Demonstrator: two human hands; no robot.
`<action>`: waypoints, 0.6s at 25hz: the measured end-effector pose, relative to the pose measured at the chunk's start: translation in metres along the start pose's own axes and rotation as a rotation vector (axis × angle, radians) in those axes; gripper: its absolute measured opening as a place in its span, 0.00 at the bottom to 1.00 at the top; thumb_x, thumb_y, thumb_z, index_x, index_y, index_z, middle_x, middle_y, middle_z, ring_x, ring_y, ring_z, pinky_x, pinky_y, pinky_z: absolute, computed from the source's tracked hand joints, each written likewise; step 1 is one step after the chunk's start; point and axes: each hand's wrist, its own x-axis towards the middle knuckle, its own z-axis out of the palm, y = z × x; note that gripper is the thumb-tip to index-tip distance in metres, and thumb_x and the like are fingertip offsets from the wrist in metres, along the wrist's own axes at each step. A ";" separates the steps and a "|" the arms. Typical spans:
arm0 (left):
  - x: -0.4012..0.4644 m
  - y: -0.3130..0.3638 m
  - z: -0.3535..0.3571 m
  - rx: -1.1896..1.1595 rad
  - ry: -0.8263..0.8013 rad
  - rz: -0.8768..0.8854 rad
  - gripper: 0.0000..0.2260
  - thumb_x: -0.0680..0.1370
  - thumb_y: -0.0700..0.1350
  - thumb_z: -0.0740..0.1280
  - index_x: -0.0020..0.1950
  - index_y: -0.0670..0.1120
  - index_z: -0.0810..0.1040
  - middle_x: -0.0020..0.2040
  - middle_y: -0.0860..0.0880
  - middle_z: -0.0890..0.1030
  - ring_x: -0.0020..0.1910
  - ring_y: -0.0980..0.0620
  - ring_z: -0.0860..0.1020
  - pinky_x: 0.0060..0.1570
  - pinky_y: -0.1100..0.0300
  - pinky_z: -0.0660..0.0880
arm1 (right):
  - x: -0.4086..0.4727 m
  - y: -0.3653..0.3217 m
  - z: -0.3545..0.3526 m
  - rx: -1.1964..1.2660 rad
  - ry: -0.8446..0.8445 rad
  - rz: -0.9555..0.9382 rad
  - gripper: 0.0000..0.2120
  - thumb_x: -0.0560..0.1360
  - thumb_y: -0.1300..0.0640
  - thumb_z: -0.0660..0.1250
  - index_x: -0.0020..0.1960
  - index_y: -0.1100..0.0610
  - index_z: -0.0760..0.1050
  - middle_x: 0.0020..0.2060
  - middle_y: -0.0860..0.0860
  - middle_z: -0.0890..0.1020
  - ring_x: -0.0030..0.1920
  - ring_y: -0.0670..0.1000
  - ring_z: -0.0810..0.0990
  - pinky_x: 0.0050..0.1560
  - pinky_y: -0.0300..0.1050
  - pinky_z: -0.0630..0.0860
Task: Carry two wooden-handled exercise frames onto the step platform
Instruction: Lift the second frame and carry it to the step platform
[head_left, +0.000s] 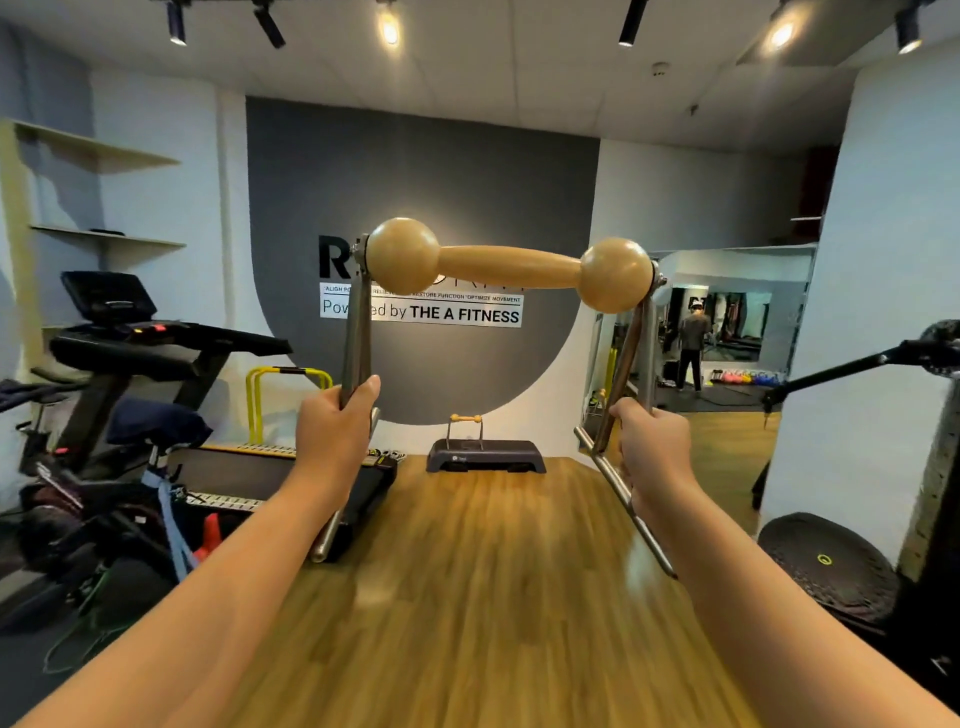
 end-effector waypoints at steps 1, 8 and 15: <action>0.021 -0.019 0.012 0.002 -0.001 -0.002 0.21 0.80 0.55 0.69 0.31 0.48 0.70 0.23 0.53 0.68 0.22 0.54 0.66 0.29 0.56 0.63 | 0.025 0.012 0.012 0.005 -0.003 -0.001 0.11 0.78 0.54 0.68 0.38 0.56 0.73 0.28 0.50 0.70 0.30 0.52 0.66 0.32 0.47 0.61; 0.189 -0.138 0.084 -0.053 -0.104 -0.012 0.20 0.83 0.52 0.68 0.33 0.46 0.71 0.23 0.53 0.67 0.23 0.53 0.65 0.30 0.57 0.61 | 0.182 0.084 0.117 -0.006 0.008 0.004 0.13 0.79 0.58 0.66 0.37 0.57 0.70 0.28 0.53 0.67 0.27 0.50 0.63 0.29 0.48 0.62; 0.346 -0.223 0.166 -0.043 -0.185 -0.026 0.19 0.84 0.51 0.67 0.36 0.43 0.75 0.24 0.52 0.69 0.25 0.52 0.67 0.28 0.56 0.64 | 0.337 0.137 0.206 -0.003 0.101 0.034 0.16 0.77 0.59 0.67 0.32 0.56 0.70 0.21 0.47 0.69 0.27 0.50 0.66 0.30 0.48 0.65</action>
